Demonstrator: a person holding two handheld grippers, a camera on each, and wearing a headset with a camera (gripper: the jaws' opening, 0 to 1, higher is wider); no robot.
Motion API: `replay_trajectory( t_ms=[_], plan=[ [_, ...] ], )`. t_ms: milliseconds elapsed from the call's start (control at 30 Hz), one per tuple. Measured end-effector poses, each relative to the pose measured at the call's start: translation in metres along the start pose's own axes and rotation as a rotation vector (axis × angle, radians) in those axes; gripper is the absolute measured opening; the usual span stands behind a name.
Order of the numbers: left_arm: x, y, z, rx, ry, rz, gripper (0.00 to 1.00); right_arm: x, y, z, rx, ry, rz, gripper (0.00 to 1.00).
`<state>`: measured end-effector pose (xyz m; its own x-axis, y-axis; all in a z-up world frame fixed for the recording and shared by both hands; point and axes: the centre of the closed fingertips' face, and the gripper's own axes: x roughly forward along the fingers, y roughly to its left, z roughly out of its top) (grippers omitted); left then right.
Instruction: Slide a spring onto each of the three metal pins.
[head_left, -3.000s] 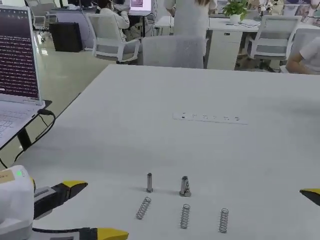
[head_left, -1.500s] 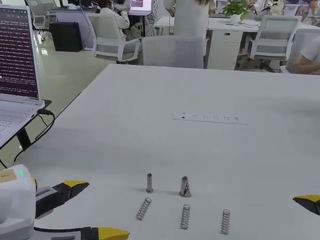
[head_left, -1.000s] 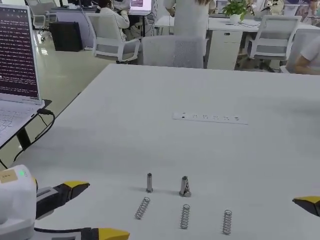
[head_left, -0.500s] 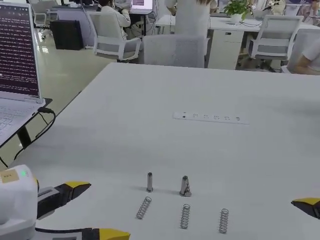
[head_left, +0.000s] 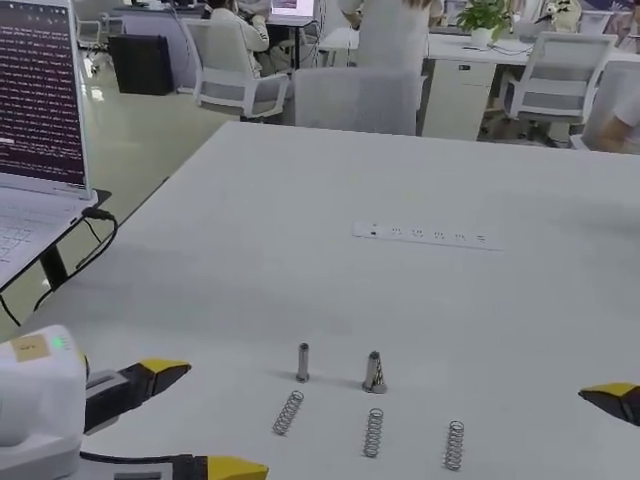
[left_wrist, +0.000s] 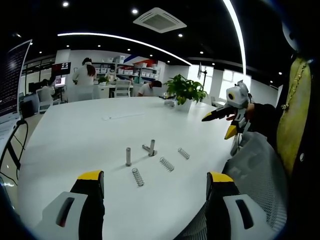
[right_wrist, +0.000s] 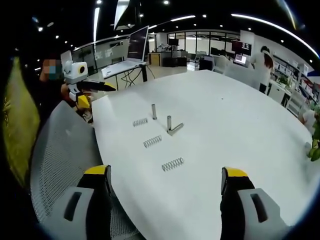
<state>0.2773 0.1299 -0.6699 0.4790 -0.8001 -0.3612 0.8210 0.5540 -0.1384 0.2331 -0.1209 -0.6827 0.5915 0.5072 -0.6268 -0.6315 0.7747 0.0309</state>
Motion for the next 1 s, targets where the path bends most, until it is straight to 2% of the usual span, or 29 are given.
replay_trajectory(
  t_ms=[233,600,1000],
  plan=[
    [0.001,-0.003,0.000,0.002,-0.003,-0.008,0.81,0.008,-0.012,0.014,-0.021,-0.001,0.005,0.88],
    [0.002,-0.007,0.004,0.008,-0.017,-0.017,0.81,0.032,-0.026,0.041,-0.068,0.004,0.025,0.84],
    [0.002,-0.010,0.005,0.008,-0.022,-0.022,0.79,0.059,-0.038,0.056,-0.084,0.024,0.035,0.79]
  ],
)
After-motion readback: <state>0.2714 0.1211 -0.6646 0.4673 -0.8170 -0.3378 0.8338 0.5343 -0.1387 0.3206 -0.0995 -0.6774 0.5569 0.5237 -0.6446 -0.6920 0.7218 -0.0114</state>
